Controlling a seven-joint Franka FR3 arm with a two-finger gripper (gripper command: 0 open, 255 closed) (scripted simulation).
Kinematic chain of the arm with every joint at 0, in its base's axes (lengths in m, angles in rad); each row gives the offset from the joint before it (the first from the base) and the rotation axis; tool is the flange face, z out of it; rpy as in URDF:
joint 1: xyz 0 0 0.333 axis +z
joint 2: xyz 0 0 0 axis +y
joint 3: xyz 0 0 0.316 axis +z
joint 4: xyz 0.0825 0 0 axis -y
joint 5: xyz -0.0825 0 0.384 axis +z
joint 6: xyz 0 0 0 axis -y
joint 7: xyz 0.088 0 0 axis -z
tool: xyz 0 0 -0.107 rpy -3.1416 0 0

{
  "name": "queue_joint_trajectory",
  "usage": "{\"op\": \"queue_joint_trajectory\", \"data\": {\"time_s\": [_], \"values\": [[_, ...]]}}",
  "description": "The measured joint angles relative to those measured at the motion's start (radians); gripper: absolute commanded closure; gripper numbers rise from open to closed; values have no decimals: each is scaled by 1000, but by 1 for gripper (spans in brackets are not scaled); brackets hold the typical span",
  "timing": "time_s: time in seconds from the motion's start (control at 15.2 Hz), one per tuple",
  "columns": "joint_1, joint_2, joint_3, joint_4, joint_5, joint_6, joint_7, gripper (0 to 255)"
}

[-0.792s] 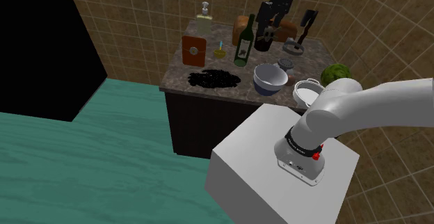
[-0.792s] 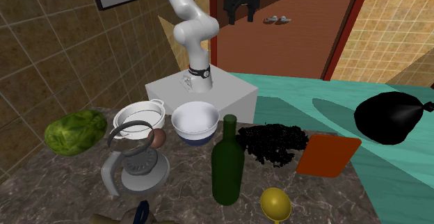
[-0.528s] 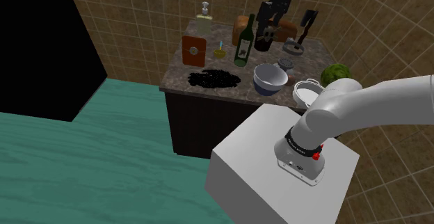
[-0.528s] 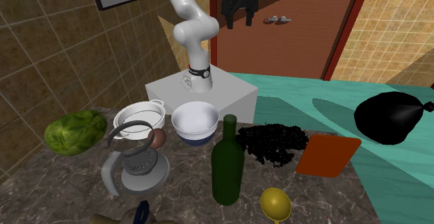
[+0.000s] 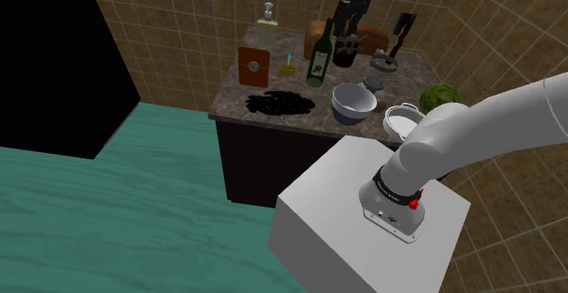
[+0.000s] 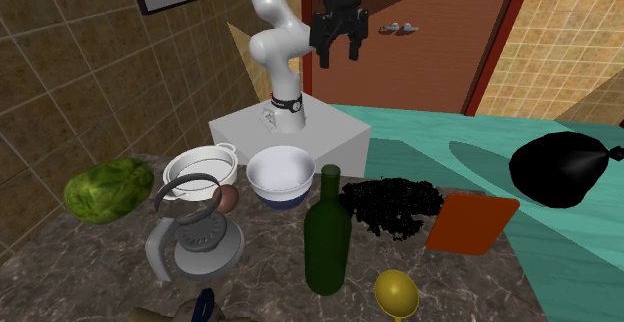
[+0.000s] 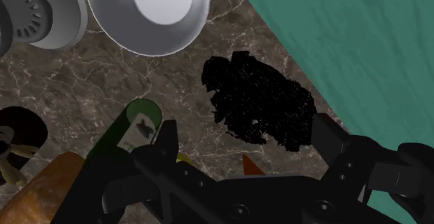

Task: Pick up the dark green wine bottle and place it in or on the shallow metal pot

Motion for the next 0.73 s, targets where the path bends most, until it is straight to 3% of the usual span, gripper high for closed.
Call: {"op": "queue_joint_trajectory", "data": {"time_s": [0.33, 0.73], "values": [[-4, 149, -93, 96, 10, 70, -123, 0], [-1, 384, -189, 280, 91, 126, -280, 0]]}}
